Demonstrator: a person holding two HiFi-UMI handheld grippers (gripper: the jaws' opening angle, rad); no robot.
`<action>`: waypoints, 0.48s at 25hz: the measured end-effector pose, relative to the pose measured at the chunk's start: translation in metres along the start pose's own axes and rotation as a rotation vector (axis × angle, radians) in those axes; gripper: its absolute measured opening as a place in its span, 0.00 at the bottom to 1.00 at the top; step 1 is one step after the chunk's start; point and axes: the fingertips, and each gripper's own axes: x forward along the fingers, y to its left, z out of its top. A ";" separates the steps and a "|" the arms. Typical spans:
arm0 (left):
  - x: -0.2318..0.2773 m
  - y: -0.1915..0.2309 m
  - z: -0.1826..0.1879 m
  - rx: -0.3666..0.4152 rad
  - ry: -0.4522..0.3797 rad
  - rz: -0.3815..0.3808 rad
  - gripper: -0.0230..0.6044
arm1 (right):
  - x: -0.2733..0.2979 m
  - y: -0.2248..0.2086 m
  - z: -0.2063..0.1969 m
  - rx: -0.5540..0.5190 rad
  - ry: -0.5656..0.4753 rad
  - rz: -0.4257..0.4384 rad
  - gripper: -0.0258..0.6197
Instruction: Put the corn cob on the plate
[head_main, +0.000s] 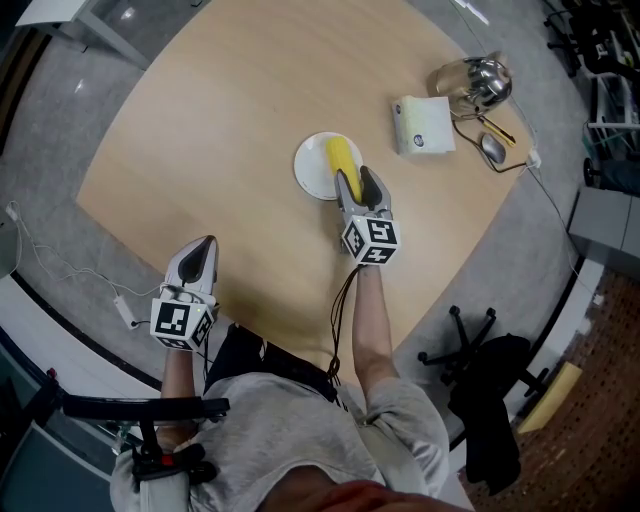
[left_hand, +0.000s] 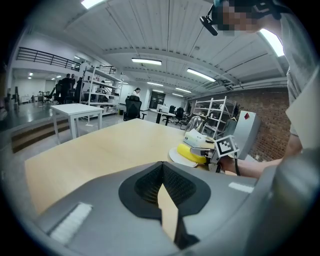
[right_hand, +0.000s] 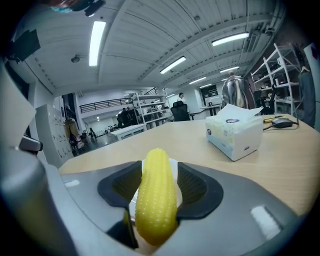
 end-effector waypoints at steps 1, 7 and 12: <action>-0.001 0.000 0.001 0.001 -0.003 0.000 0.07 | -0.001 0.000 0.000 -0.002 0.003 -0.002 0.40; -0.005 -0.001 0.008 0.009 -0.025 -0.001 0.07 | -0.010 -0.001 0.000 -0.011 0.009 -0.017 0.40; -0.013 -0.004 0.019 0.022 -0.050 -0.008 0.07 | -0.024 0.001 0.007 -0.017 0.001 -0.029 0.40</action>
